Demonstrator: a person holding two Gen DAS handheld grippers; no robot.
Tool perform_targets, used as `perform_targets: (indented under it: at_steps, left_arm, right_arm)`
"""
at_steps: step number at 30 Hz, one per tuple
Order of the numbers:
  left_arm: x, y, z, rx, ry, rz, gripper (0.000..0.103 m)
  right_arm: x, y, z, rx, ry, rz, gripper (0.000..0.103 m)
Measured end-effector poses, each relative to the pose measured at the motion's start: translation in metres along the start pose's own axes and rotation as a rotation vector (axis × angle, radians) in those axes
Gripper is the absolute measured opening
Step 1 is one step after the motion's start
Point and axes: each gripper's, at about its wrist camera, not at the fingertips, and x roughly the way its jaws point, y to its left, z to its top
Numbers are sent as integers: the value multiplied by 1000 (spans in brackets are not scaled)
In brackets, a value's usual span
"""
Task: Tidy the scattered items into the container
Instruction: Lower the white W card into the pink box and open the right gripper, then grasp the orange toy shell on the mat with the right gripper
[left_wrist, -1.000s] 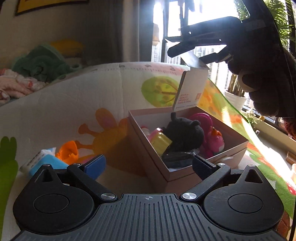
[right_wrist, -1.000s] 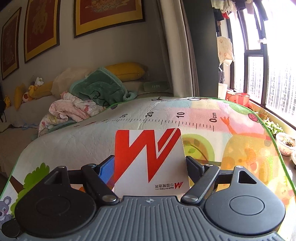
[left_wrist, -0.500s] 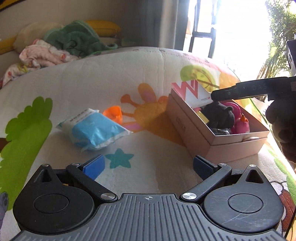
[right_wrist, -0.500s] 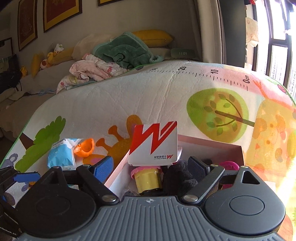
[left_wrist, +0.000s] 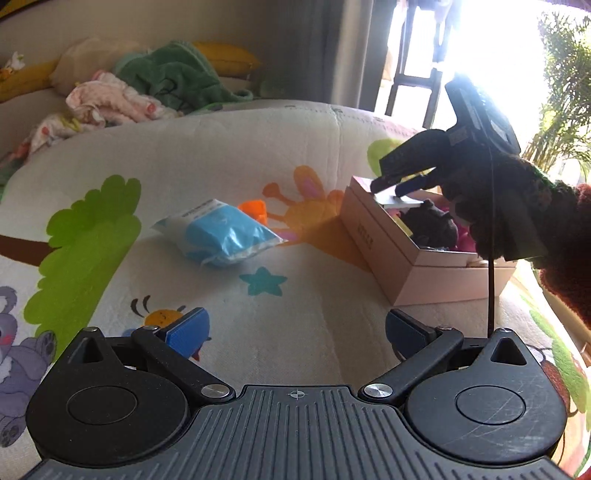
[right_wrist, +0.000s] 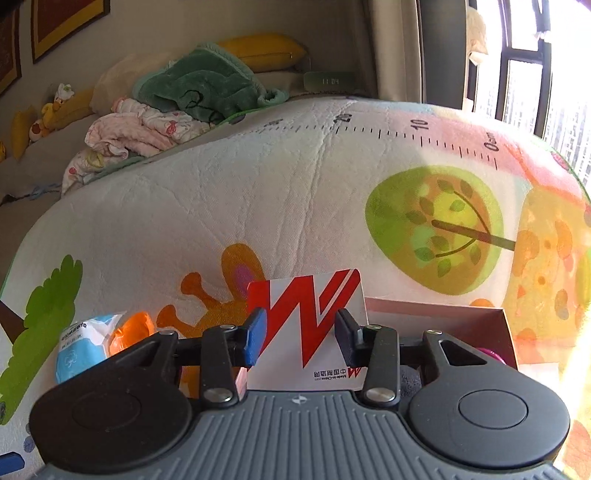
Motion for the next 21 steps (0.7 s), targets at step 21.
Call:
perform_targets:
  at_steps: [21]
  left_arm:
    - [0,51,-22,-141,19,62,103]
  right_arm:
    - [-10,102,-3,-58,67,213,40]
